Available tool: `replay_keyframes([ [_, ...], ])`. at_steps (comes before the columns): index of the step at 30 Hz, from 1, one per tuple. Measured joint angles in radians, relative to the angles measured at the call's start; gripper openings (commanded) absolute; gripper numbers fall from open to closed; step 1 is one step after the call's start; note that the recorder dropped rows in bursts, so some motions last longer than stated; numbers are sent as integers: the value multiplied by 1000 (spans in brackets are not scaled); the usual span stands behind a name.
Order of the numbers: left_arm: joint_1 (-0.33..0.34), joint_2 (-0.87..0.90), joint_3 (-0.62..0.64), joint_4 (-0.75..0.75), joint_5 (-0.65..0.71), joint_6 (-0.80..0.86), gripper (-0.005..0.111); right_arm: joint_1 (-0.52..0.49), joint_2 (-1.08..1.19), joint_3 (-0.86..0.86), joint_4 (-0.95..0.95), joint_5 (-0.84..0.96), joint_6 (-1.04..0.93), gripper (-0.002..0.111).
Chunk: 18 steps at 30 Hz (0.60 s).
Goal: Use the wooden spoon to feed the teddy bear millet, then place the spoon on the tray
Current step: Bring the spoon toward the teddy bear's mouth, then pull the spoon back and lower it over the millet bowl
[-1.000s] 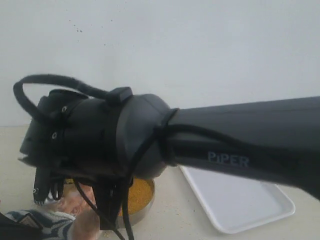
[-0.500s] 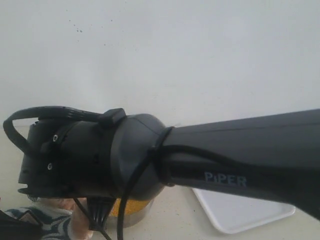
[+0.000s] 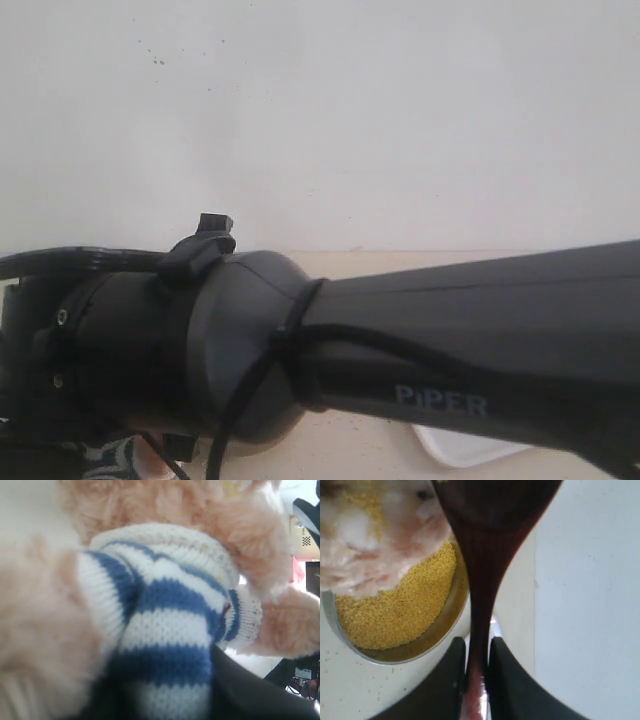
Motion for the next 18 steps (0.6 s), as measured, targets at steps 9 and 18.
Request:
replay_keyframes([
  [9,0,0,0,-1,0,0,4,0,0,0,-98,58,85,0],
  [18,0,0,0,-25,0,2,4,0,0,0,-98,107,29,0],
])
